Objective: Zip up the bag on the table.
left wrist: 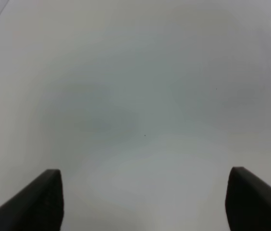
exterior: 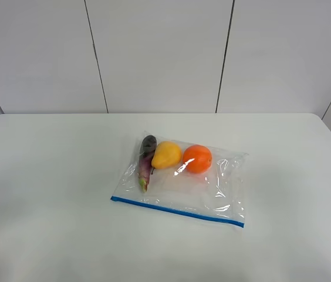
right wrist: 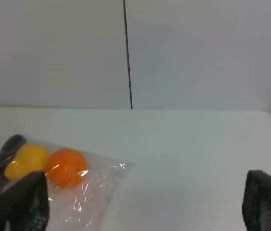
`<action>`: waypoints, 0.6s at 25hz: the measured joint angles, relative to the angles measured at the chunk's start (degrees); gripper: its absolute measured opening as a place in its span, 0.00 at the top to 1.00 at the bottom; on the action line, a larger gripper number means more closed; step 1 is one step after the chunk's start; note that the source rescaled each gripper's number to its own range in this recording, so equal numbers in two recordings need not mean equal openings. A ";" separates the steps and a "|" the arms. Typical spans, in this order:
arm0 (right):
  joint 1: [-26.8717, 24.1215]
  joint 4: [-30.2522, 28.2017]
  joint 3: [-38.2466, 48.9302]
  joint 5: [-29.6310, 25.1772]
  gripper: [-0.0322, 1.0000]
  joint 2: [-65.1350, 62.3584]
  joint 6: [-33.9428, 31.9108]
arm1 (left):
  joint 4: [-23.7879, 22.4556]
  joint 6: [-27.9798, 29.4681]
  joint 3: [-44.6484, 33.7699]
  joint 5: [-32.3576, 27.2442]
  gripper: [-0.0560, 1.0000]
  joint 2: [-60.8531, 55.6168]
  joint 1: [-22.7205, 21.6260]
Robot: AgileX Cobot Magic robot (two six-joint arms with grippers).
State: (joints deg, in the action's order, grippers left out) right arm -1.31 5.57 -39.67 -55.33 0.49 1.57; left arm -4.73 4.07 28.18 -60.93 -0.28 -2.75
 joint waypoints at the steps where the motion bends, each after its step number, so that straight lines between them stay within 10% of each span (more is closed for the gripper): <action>1: 0.00 -0.19 0.49 -0.15 0.12 -0.55 -0.37 | 0.00 0.00 0.00 0.00 0.22 0.00 0.00; 15: 0.00 -3.40 7.60 -2.64 0.12 -0.94 -2.96 | 0.00 0.00 0.00 0.00 0.22 0.00 0.00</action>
State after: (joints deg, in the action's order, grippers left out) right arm -1.31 2.16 -32.07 -57.97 -0.46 -1.40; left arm -4.73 4.07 28.18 -60.93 -0.28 -2.75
